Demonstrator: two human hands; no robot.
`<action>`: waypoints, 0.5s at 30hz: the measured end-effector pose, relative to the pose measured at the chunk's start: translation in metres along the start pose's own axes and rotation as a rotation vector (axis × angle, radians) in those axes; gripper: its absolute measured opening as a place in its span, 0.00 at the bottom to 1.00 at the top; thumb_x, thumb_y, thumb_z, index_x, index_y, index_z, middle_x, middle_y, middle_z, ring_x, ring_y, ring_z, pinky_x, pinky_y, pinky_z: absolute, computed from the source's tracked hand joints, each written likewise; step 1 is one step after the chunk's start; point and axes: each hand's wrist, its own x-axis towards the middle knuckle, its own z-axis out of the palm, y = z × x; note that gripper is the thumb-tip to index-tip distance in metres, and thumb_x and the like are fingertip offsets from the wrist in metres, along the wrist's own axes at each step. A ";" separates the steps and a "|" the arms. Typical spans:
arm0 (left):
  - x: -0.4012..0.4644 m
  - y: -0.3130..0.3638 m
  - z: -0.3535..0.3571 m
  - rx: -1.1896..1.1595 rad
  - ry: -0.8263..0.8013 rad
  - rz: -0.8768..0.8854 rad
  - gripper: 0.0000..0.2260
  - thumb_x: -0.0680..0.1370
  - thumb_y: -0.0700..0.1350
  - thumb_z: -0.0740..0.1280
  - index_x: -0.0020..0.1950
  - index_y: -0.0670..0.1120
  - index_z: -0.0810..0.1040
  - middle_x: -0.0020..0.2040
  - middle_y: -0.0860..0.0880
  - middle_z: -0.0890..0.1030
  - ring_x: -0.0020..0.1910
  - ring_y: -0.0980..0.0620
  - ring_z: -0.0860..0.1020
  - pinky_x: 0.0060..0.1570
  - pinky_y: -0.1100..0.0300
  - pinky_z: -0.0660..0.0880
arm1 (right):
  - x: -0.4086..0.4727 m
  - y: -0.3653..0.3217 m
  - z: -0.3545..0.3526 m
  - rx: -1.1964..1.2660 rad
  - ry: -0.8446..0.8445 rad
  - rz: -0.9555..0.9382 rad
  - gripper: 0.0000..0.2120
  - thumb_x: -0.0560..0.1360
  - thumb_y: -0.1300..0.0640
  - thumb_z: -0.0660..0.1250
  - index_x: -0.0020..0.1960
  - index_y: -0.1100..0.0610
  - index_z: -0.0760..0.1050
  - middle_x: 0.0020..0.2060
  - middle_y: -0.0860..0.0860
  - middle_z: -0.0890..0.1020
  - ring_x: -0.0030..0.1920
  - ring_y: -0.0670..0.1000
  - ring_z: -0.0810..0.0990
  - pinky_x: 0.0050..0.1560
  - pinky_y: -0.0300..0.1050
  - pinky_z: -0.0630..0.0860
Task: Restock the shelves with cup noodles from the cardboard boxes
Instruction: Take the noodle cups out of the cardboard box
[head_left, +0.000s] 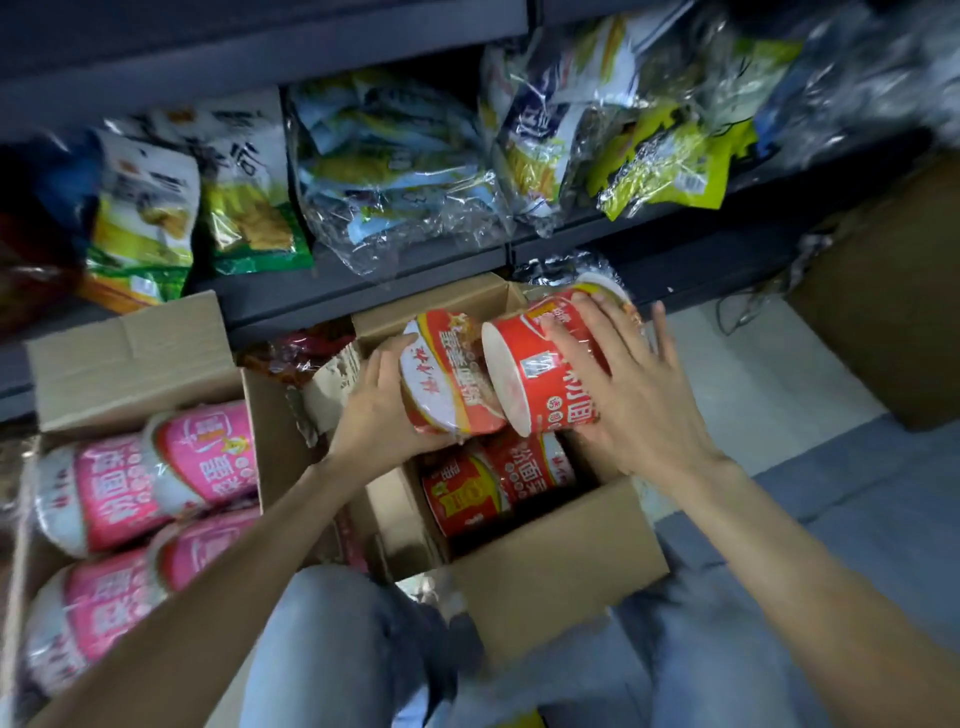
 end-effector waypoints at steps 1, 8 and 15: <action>-0.005 0.007 -0.007 -0.031 0.039 0.015 0.51 0.57 0.58 0.81 0.72 0.43 0.60 0.67 0.46 0.67 0.66 0.51 0.64 0.64 0.57 0.63 | 0.001 0.000 -0.010 0.003 0.041 0.015 0.51 0.61 0.45 0.79 0.76 0.55 0.58 0.73 0.60 0.62 0.74 0.58 0.57 0.70 0.67 0.52; -0.049 0.017 -0.034 -0.087 0.228 0.049 0.48 0.57 0.53 0.82 0.69 0.42 0.61 0.66 0.45 0.67 0.65 0.47 0.69 0.53 0.59 0.69 | 0.036 -0.052 -0.061 -0.362 0.122 -0.293 0.42 0.71 0.65 0.64 0.78 0.55 0.46 0.76 0.60 0.54 0.76 0.59 0.54 0.74 0.61 0.51; -0.074 -0.020 -0.045 -0.133 0.319 -0.077 0.53 0.56 0.52 0.83 0.72 0.39 0.58 0.66 0.43 0.66 0.66 0.52 0.64 0.63 0.58 0.66 | 0.066 -0.139 -0.059 -0.652 0.122 -0.647 0.33 0.78 0.57 0.59 0.78 0.54 0.47 0.77 0.56 0.53 0.77 0.57 0.49 0.71 0.67 0.41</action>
